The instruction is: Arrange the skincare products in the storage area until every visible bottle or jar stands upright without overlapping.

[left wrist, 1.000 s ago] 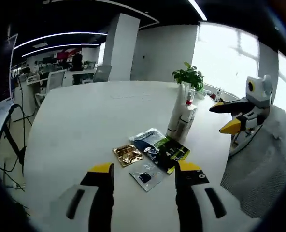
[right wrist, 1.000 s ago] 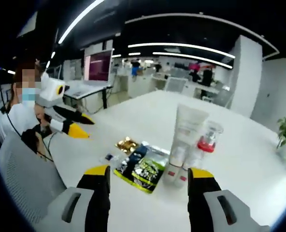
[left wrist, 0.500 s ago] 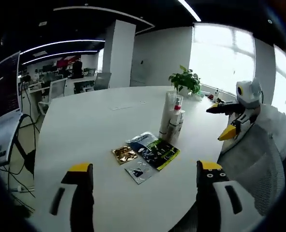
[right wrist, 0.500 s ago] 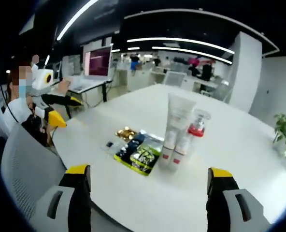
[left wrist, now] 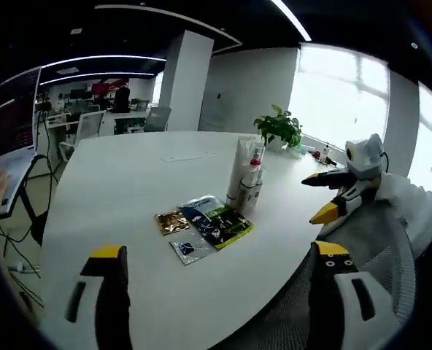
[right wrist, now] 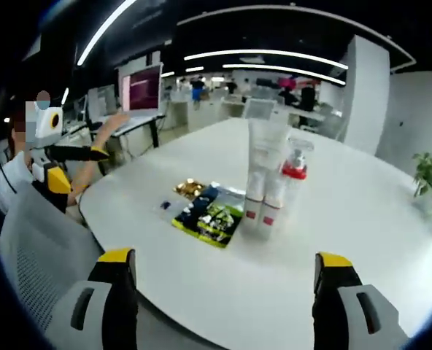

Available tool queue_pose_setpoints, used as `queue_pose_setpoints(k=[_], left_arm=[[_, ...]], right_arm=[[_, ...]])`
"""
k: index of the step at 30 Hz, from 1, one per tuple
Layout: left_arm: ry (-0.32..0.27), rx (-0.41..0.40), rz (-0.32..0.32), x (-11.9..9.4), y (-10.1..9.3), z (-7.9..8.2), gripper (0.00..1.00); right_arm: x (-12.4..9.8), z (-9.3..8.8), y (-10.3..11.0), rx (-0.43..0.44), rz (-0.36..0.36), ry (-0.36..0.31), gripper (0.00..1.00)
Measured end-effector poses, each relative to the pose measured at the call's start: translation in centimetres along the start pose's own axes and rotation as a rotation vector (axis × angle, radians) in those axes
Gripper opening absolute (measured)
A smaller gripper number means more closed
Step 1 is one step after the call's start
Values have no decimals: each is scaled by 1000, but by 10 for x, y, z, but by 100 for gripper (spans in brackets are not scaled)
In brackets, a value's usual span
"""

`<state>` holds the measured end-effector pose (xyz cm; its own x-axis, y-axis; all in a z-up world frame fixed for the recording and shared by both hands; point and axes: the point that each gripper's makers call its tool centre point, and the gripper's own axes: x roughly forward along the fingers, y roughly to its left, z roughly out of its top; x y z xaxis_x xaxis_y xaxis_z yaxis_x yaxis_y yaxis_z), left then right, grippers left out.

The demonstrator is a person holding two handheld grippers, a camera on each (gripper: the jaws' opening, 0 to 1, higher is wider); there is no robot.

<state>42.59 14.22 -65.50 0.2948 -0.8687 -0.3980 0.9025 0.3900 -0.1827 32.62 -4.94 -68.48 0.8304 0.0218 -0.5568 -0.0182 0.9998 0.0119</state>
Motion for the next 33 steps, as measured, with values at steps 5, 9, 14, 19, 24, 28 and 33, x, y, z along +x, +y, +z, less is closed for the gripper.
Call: queue_pose_setpoints(k=[5, 9, 14, 19, 24, 28, 33], left_arm=[[-8, 30, 34, -6, -8, 1, 99], [-7, 35, 94, -15, -5, 1, 99], [-50, -32, 99, -25, -9, 7, 99], [-35, 57, 167, -21, -10, 5, 99], [-58, 26, 241, -26, 2, 2, 99], [-78, -59, 274, -31, 13, 0, 99], [-75, 25, 353, -33, 18, 1, 99]], right_arm=[[6, 0, 1, -29, 6, -14, 100], [3, 2, 4, -51, 12, -29, 100], [1, 7, 0, -55, -8, -59, 100], [0, 11, -2, -81, -19, -82, 100], [-2, 19, 7, -116, 12, -124, 100], [-3, 21, 10, -107, 29, -140, 100], [-6, 19, 1, -70, 4, -148, 100]])
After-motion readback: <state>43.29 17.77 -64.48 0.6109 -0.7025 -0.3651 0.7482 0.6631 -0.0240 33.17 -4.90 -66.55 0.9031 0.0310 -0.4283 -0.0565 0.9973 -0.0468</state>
